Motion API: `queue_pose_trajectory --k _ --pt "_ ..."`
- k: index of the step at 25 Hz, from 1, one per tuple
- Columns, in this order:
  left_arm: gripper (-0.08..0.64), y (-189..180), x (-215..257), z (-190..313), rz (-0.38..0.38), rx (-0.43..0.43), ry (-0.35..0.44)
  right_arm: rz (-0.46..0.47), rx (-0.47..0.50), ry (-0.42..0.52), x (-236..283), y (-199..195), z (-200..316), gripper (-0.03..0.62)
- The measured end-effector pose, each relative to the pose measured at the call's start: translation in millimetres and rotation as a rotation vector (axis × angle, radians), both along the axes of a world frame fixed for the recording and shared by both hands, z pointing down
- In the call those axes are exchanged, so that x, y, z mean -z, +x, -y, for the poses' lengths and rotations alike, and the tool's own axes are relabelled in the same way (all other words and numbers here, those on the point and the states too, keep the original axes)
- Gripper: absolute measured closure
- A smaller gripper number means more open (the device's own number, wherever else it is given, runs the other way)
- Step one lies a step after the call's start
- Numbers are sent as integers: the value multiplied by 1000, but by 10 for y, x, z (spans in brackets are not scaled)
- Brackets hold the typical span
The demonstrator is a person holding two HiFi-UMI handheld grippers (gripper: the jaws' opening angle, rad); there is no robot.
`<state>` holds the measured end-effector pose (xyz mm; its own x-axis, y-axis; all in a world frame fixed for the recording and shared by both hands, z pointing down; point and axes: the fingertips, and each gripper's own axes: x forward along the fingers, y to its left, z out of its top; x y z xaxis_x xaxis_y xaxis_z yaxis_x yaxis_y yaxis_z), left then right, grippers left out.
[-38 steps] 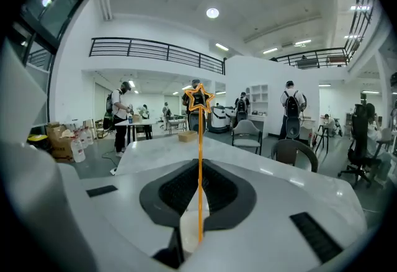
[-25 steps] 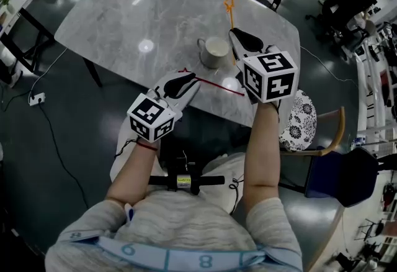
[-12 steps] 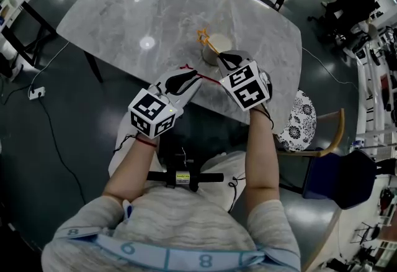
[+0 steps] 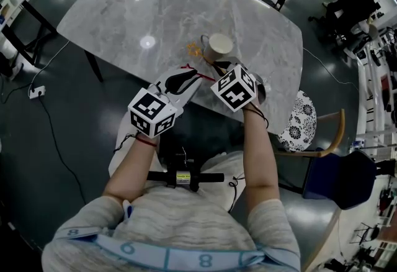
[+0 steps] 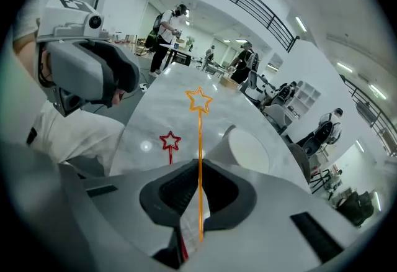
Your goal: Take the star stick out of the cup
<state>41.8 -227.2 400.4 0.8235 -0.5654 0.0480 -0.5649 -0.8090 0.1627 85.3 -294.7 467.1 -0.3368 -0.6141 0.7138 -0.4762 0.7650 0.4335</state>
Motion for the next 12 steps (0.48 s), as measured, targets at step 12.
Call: queue_pose_trajectory --k 12 --pt "491 -16 9 1 -3 6 2 323 -124 -23 230 90 21 552"
